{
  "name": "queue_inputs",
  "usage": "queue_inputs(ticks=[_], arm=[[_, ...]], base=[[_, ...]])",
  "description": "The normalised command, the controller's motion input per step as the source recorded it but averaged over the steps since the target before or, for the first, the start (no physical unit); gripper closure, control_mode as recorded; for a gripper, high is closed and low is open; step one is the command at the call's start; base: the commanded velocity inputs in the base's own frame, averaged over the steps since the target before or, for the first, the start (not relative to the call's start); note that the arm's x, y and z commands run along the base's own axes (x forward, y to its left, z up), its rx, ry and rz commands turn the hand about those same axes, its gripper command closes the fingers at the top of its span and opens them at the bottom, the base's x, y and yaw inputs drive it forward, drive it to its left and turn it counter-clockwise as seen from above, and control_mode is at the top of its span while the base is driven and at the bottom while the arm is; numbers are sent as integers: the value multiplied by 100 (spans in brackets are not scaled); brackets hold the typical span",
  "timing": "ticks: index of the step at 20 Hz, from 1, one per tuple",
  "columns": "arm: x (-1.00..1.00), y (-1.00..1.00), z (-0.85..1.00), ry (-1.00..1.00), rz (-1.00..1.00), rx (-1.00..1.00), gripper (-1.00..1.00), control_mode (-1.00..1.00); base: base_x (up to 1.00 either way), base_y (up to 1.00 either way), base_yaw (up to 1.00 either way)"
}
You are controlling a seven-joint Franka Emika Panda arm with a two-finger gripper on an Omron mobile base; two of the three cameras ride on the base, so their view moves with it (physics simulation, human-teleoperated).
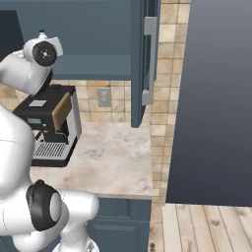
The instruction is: Sort all alcoholic drinks to one cabinet, and non-alcoholic drinks to the other.
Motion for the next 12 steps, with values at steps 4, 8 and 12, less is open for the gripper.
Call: queue_inputs(ticks=[4,8,12], arm=[[42,0,7,0,-2,0,100,-100],[42,0,1,0,-2,0,100,-100],[43,0,0,0,-2,0,100,-100]], base=[[0,0,0],[0,0,0],[0,0,0]])
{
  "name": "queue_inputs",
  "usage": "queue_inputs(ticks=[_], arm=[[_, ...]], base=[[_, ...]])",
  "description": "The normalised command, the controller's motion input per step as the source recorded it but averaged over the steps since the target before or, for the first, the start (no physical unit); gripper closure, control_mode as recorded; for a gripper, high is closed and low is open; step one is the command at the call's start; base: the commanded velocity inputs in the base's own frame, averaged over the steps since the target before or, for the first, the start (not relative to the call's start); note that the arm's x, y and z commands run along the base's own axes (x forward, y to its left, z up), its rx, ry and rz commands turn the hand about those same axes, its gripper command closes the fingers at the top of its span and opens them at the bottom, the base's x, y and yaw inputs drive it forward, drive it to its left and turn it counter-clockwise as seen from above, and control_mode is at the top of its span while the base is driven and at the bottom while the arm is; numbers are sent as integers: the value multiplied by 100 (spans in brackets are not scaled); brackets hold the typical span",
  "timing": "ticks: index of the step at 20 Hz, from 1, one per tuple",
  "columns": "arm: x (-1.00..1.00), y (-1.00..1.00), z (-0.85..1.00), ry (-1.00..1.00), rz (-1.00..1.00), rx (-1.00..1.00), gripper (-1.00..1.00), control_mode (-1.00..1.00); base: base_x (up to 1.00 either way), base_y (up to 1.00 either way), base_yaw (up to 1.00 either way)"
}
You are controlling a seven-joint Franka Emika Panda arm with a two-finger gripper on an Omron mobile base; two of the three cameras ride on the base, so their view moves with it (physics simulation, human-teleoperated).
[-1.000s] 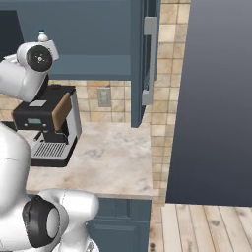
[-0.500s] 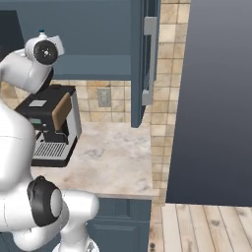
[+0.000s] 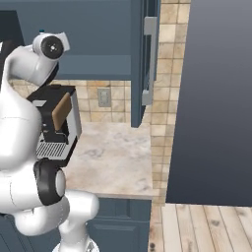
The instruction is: Sort all alcoholic drinks to one cabinet, and non-alcoholic drinks to the other.
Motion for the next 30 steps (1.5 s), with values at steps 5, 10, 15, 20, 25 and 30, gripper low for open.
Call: queue_inputs(ticks=[5,10,15,20,25,30], arm=[[45,0,0,0,-2,0,100,-100],[46,0,0,0,-1,0,100,-100],[45,1,0,0,-1,0,100,-100],[46,4,0,0,0,0,100,-100],[43,11,0,0,0,0,100,-100],[42,11,0,0,0,0,100,-100]], base=[[0,0,0],[0,0,0],[0,0,0],[0,0,0],[0,0,0],[0,0,0]])
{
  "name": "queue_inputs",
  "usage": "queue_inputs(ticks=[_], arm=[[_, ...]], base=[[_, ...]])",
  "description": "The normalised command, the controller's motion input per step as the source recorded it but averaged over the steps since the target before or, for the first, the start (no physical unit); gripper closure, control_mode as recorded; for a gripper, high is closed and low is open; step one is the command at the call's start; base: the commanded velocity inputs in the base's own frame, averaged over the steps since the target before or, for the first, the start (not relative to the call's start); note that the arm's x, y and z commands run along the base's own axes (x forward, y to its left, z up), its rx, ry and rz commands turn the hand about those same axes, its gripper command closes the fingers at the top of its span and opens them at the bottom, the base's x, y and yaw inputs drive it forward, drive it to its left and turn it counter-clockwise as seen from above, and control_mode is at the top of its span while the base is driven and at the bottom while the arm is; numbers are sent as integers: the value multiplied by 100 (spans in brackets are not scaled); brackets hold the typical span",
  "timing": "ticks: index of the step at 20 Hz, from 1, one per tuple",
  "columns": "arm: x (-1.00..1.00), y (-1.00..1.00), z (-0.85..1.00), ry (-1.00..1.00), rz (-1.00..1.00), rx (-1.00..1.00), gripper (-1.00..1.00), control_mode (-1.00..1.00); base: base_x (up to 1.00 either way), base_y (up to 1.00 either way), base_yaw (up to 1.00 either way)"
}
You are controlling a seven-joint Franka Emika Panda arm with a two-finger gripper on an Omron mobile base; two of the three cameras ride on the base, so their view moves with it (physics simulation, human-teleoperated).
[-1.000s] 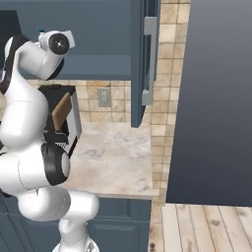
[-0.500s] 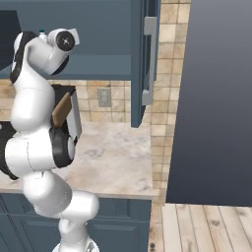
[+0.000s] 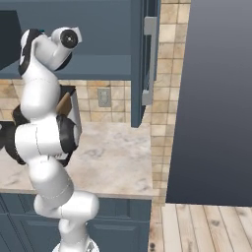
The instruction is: Sort all alcoholic drinks to one cabinet, and non-alcoholic drinks to the other.
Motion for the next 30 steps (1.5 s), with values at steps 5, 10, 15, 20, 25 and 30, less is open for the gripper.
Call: queue_inputs(ticks=[5,10,15,20,25,30], arm=[[42,7,0,0,0,0,100,-100],[43,8,-1,0,0,0,100,-100],[41,9,-8,0,0,0,100,-100],[31,10,-16,0,0,0,100,-100],[13,5,-24,0,0,0,100,-100],[-4,2,-30,0,0,0,100,-100]], base=[[0,0,0],[0,0,0],[0,0,0],[0,0,0],[0,0,0],[0,0,0]])
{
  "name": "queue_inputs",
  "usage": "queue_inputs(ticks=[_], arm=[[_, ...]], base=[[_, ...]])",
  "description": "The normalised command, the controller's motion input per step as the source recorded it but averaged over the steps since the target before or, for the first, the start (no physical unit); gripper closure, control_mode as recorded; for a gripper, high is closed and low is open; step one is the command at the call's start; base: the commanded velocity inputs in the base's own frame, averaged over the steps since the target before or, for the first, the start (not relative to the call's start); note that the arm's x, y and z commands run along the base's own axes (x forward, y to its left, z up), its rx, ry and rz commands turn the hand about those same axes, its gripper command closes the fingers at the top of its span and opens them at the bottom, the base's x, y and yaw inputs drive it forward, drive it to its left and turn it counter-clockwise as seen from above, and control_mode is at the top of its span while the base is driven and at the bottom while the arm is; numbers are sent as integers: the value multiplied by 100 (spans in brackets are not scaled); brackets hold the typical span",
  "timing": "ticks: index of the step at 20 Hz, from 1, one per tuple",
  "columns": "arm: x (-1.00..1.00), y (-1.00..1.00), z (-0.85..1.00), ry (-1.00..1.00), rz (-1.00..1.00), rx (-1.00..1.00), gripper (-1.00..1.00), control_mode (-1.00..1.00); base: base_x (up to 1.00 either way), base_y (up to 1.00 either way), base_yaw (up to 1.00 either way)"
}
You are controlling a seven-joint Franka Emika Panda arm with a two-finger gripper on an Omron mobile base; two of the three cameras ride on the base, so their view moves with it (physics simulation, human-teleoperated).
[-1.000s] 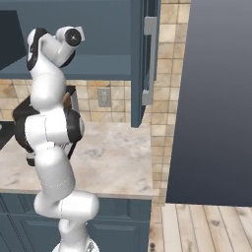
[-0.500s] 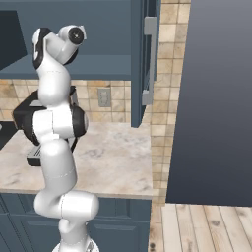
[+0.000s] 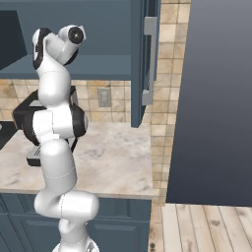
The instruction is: Sort all alcoholic drinks to one cabinet, and non-alcoholic drinks to the other.
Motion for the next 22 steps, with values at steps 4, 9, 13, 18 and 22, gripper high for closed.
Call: queue_inputs(ticks=[4,9,13,18,22], arm=[[-1,0,-39,0,0,0,100,-100],[0,0,-40,1,0,0,-100,-100],[6,0,-19,0,0,0,-100,-100],[0,0,0,0,0,0,-100,-100],[0,0,0,0,0,0,-100,-100]], base=[[0,0,0],[0,0,0],[0,0,0],[0,0,0],[0,0,0]])
